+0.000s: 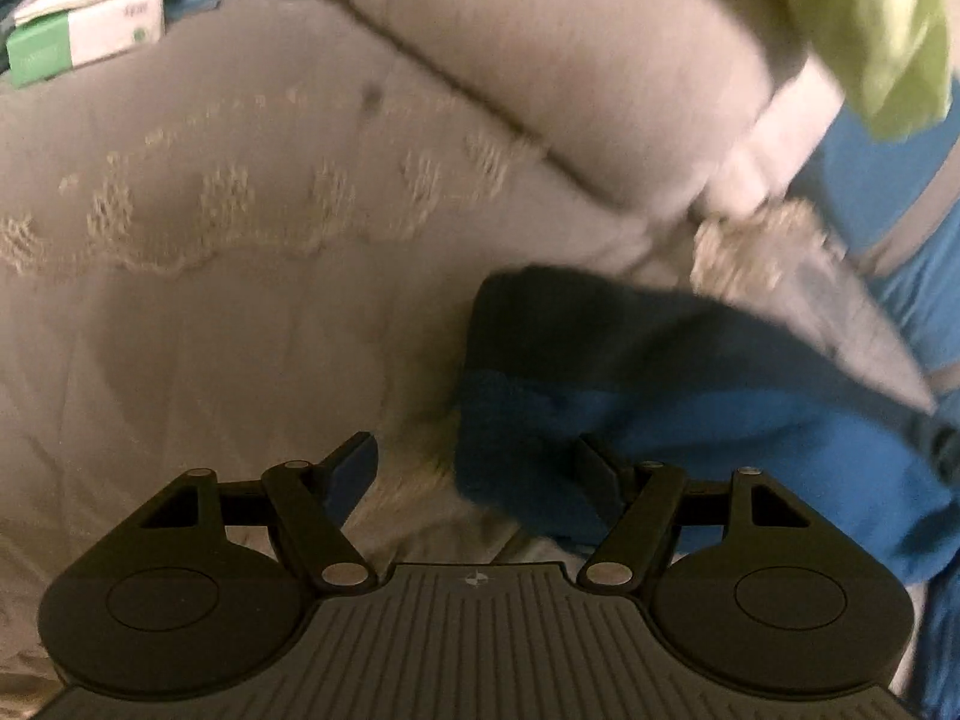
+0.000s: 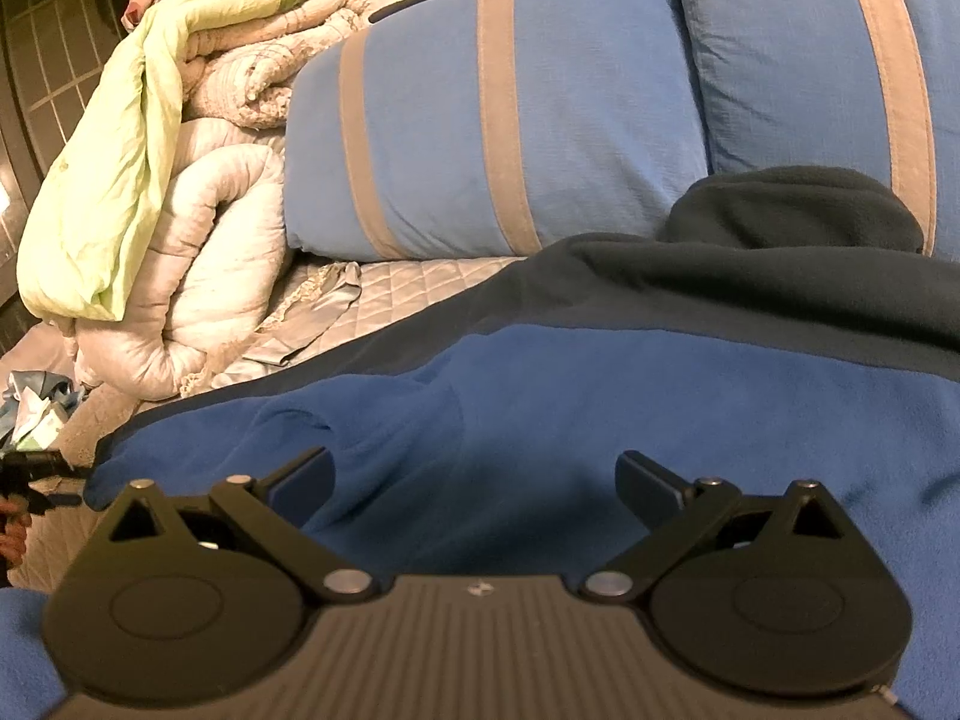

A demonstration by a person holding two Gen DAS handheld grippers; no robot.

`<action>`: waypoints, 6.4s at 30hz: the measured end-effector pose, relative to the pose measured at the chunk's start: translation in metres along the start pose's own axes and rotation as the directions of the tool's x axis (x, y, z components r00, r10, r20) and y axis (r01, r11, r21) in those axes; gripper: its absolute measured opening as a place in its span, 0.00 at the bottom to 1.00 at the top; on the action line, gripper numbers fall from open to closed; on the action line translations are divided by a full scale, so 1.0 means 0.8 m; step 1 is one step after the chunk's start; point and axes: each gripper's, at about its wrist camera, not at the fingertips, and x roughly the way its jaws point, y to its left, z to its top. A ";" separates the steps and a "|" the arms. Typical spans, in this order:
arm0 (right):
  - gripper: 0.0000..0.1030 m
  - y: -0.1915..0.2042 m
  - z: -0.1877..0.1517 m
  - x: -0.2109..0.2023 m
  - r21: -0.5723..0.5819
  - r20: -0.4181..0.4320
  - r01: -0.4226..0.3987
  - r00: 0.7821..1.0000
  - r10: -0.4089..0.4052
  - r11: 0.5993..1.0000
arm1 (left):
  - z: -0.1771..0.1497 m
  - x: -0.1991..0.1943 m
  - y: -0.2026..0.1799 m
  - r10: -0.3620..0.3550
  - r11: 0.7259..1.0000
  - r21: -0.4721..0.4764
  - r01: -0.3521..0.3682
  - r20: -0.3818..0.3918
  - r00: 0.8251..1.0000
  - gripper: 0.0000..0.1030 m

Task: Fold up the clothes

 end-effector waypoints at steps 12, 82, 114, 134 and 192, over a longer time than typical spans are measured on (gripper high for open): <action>1.00 -0.005 -0.001 0.001 0.003 -0.009 0.024 1.000 -0.024 1.000 | 0.015 -0.065 -0.064 -0.102 0.993 0.073 0.091 0.160 0.982 0.70; 1.00 -0.011 -0.001 0.001 0.008 -0.006 0.042 0.999 -0.042 0.999 | 0.024 0.086 -0.312 -0.065 0.564 0.823 -0.064 0.122 0.990 0.10; 1.00 -0.092 0.291 -0.260 0.066 0.365 0.468 0.811 -0.458 0.881 | 0.112 -0.287 -0.489 -0.659 0.666 0.676 0.315 0.336 0.673 0.80; 1.00 -0.170 0.324 -0.312 -0.054 0.353 0.662 0.713 -0.606 0.747 | 0.006 -0.177 -0.610 -0.669 0.553 0.749 0.365 0.138 0.730 0.85; 0.76 -0.202 0.166 0.096 -0.388 0.034 0.464 0.871 -0.491 0.796 | -0.143 0.038 -0.695 -0.582 0.283 0.916 0.285 -0.072 0.810 0.75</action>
